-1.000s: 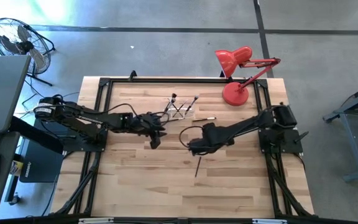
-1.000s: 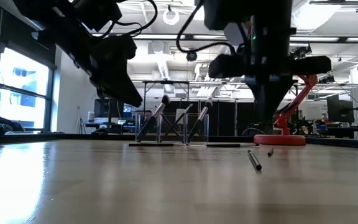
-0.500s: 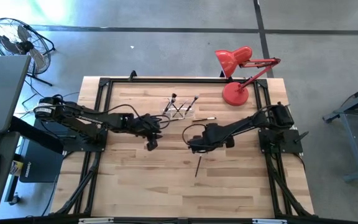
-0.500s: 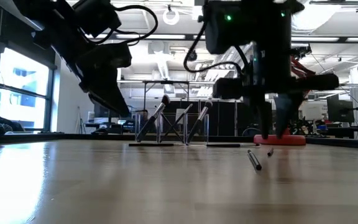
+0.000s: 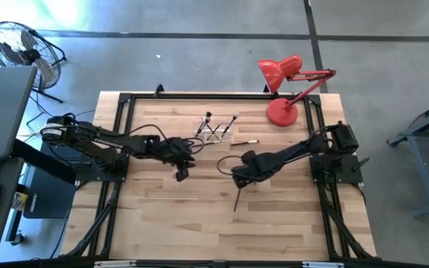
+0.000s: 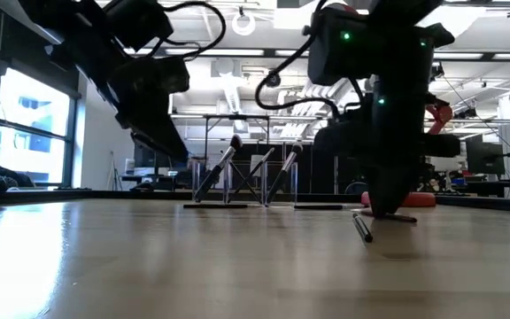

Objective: Put items in baskets/containers
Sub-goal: Put the black eyeshadow brush into the transparent organizer

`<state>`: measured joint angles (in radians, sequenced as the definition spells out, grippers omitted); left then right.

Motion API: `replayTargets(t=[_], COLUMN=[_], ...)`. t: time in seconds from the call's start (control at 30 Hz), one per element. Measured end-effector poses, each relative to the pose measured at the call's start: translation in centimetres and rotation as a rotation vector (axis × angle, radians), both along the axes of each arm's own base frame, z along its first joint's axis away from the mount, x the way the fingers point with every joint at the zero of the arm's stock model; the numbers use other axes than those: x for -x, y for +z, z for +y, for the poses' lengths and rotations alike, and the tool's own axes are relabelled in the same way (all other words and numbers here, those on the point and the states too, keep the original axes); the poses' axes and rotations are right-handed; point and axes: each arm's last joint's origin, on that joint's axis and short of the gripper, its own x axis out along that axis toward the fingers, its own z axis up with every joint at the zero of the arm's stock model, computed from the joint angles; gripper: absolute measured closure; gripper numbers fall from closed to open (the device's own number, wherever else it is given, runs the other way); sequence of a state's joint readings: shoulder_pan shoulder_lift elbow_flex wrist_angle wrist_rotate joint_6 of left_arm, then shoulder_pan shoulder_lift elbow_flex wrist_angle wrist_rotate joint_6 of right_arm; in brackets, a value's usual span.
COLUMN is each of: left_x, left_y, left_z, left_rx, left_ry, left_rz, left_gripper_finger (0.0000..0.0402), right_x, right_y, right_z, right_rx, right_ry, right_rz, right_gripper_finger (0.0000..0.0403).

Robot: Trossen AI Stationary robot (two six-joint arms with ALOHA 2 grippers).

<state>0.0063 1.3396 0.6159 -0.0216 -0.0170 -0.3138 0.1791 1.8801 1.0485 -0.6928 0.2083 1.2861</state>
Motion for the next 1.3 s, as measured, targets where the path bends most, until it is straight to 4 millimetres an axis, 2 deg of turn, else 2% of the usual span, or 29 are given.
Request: replayTargets(t=[0.07, 0.13, 0.33, 0.5, 0.7, 0.93, 1.1, 1.3], left_x=[-0.2, -0.6, -1.7, -3.2, -6.9, -10.6, -12.0, -12.5], left_y=[0.3, 0.3, 0.0, -1.3, -2.4, -3.4, -3.8, -3.3], left_z=[0.0, -0.1, -0.6, -1.9, -3.8, -4.1, -4.2, -4.3], left_rx=[-0.012, -0.035, -0.041, -0.063, -0.154, -0.239, -0.240, -0.227], left_ry=[-0.030, -0.072, -0.166, -0.215, -0.220, -0.179, -0.182, -0.192], left_rz=[-0.037, -0.068, -0.145, -0.161, -0.106, 0.081, 0.098, 0.079], left_gripper_finger=[0.0285, 0.0285, 0.0285, 0.0285, 0.0285, 0.0285, 0.0296, 0.0355], right_x=[-0.2, -0.3, -1.0, -1.3, -1.7, -2.1, -2.4, -2.6], right_y=[0.1, 0.2, 0.4, 0.3, 0.3, 0.4, 0.5, 0.5], right_z=[0.3, 0.6, 0.9, 0.9, 1.0, 1.1, 1.6, 1.6], right_rx=[0.025, 0.052, 0.107, 0.139, 0.189, 0.212, 0.219, 0.216], right_ry=[0.123, 0.260, 0.643, 0.818, 0.960, 1.022, 1.052, 1.061], right_rz=[0.008, 0.023, 0.051, 0.052, 0.045, 0.012, -0.021, -0.042], right_gripper_finger=[0.0374, 0.0391, 0.0385, 0.0393, 0.0393, 0.0394, 0.0393, 0.0394])
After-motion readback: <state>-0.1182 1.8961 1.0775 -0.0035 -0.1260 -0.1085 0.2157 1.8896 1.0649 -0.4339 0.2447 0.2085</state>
